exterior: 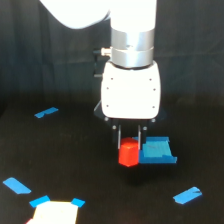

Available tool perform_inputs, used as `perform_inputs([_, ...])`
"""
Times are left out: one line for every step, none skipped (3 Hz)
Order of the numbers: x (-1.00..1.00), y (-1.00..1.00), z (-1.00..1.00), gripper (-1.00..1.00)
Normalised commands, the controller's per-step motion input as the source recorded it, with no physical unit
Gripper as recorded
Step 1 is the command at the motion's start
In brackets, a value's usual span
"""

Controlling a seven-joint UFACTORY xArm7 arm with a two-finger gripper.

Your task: Pick up the red object from the table

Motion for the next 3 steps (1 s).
perform_inputs([1.00,0.57,1.00,-0.55])
perform_inputs([1.00,0.07,0.90,-1.00])
perform_inputs([1.00,-0.12,1.00,-1.00])
